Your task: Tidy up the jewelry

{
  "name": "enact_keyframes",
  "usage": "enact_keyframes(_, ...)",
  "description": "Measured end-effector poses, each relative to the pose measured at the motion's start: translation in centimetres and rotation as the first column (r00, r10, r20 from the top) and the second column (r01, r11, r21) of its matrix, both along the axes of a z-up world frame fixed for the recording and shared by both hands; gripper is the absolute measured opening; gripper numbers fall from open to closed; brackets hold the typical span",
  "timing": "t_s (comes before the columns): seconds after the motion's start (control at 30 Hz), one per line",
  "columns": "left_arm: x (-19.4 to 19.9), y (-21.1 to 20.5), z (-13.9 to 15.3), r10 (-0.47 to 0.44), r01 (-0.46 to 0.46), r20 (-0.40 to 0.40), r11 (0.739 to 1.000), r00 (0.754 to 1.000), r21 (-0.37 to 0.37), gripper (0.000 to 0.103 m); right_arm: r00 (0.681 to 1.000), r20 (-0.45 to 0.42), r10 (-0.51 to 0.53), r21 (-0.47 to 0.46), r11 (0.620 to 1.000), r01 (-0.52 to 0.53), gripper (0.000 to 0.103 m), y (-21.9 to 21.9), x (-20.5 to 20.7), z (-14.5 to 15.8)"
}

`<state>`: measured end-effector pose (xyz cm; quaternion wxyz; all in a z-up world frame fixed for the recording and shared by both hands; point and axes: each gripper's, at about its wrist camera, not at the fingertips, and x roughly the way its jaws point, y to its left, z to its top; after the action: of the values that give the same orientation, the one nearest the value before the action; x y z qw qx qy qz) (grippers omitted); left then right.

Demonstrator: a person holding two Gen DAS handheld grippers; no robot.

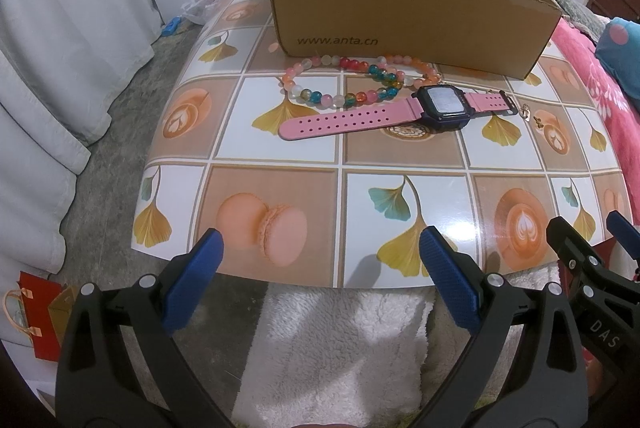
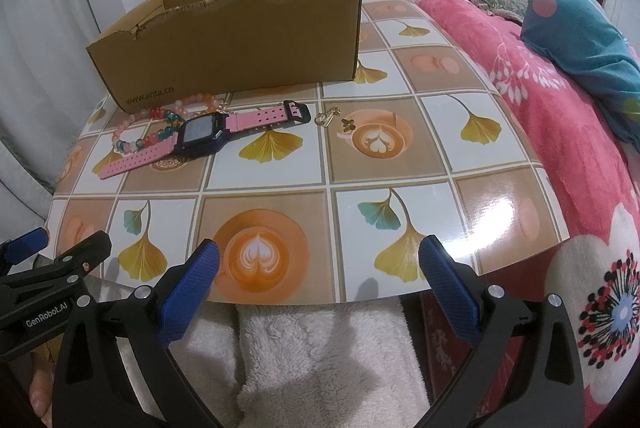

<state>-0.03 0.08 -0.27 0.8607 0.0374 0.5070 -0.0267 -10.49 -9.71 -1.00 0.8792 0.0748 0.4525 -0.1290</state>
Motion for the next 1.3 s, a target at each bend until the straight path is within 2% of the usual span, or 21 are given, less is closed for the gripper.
enact_keyframes(0.63,0.4,1.0,-0.2,0.018,-0.018,-0.001,1.000,1.000,-0.008,0.095,1.000,-0.004,-0.003,-0.003,1.000,0.003,0.097,0.0,0.4,-0.1)
enact_keyframes(0.83,0.8,0.6,-0.5,-0.032,0.032,-0.019,0.999,0.999,-0.043,0.095,1.000,-0.006,-0.004,-0.021,1.000,0.004,0.097,-0.2,1.1,0.5)
enact_keyframes(1.07,1.4,1.0,-1.2,-0.061,0.061,-0.009,0.998,0.998,-0.030,0.095,1.000,-0.005,0.006,-0.088,0.996,-0.007,0.097,-0.2,1.9,1.5)
enact_keyframes(1.2,1.7,2.1,-1.0,-0.084,0.086,0.022,0.992,0.996,-0.088,0.095,1.000,0.007,0.020,-0.105,0.994,-0.019,0.097,-0.4,2.1,2.0)
enact_keyframes(1.3,1.8,3.2,-0.5,-0.078,0.089,0.080,0.985,0.994,-0.149,0.095,0.999,0.017,0.032,-0.078,0.996,-0.031,0.097,-0.9,2.3,2.2)
